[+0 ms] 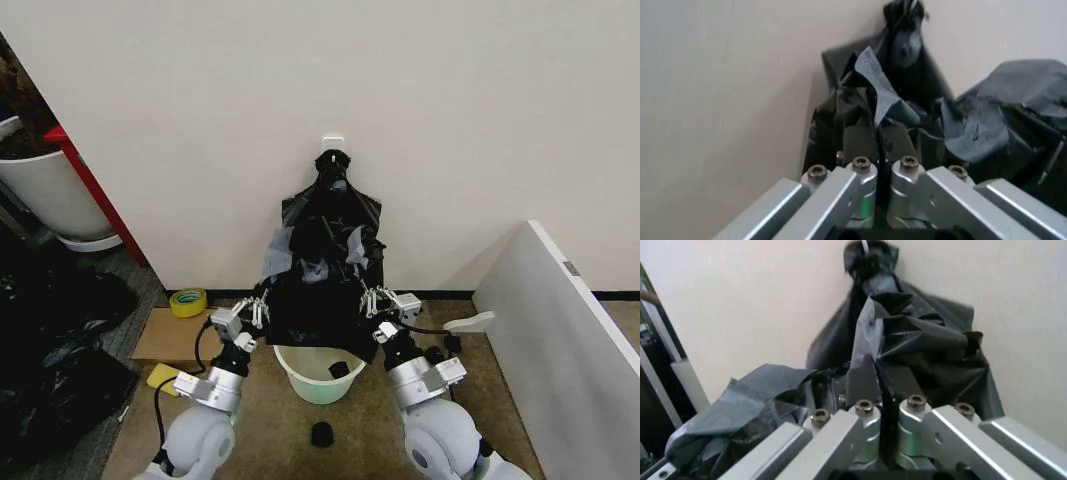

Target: Place the garbage bag over the trash bin.

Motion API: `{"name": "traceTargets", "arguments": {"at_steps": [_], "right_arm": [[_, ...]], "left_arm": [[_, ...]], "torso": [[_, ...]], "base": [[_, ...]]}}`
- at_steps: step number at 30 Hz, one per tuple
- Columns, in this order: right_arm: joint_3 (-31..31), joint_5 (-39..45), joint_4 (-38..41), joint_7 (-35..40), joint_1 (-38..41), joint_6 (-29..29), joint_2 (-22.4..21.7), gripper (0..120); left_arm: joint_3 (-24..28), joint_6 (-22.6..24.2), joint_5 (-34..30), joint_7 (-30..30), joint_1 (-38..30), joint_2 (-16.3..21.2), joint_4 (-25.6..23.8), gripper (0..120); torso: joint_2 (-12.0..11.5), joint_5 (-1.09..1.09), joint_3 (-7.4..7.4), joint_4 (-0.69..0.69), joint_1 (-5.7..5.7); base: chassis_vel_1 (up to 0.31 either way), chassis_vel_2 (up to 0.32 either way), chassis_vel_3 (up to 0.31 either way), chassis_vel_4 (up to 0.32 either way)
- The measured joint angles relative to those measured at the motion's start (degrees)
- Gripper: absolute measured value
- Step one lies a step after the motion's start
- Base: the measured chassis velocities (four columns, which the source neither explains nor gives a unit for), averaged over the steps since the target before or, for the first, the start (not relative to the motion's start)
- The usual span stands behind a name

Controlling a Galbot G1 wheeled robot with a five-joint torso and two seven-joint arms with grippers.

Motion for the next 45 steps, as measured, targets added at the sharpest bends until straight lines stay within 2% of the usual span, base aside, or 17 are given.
{"name": "traceTargets", "arguments": {"at_steps": [9, 13, 16, 19, 21, 27, 39, 45], "right_arm": [[-3.4, 0.3, -3.2, 1.0, -1.7, 0.1, -0.1, 0], [-4.4, 0.6, -3.2, 3.3, -2.7, -0.8, -0.8, 0], [-5.5, 1.9, -0.7, 9.0, -4.4, -4.5, -2.3, 0], [-6.6, 6.1, 3.8, 15.1, -6.2, -10.4, -4.6, 0], [-6.9, 7.2, 5.0, 16.4, -6.5, -11.7, -5.1, 0], [-9.0, 15.9, 14.2, 24.7, -9.0, -20.5, -9.5, 0], [-10.1, 17.2, 15.8, 27.5, -10.2, -21.3, -11.4, 0], [-11.8, 16.6, 13.4, 30.1, -10.7, -23.3, -11.4, 0]], "left_arm": [[0.2, -0.6, 4.2, -0.7, 0.7, -0.7, 2.3, 0], [0.2, -0.5, 5.1, -1.7, 1.2, 0.1, 3.0, 0], [1.7, 0.3, 4.5, -3.0, 2.2, 1.1, 2.7, 0], [5.0, 3.0, 3.7, -6.5, 4.1, 2.6, 0.3, 0], [5.9, 4.0, 3.6, -7.7, 4.6, 2.9, -0.3, 0], [10.3, 16.1, 1.7, -21.9, 7.2, 5.8, -6.3, 0], [6.5, 24.5, 2.1, -29.9, 11.2, 9.2, -13.7, 0], [6.7, 27.6, 3.5, -32.8, 12.8, 10.0, -14.4, 0]], "torso": [[0.0, 0.0, 0.0, 0.0, 0.0], [0.0, 0.0, 0.0, 0.0, 0.0], [0.0, 0.0, 0.0, 0.0, 0.0], [0.0, 0.0, -0.01, -0.01, 0.0], [0.0, 0.01, -0.01, 0.0, -0.01], [0.0, 0.0, -0.01, 0.0, -0.01], [0.0, 0.0, -0.01, 0.0, -0.01], [0.0, 0.0, 0.0, 0.0, -0.01]], "base": [[0.0, 0.0, 0.0, 0.0], [0.0, 0.0, 0.0, 0.0], [0.0, 0.0, 0.0, 0.0], [0.0, 0.0, 0.0, 0.0], [0.0, 0.0, 0.0, 0.0], [0.0, 0.0, 0.0, 0.0], [0.0, 0.0, 0.0, 0.0], [0.0, 0.0, 0.0, 0.0]]}}
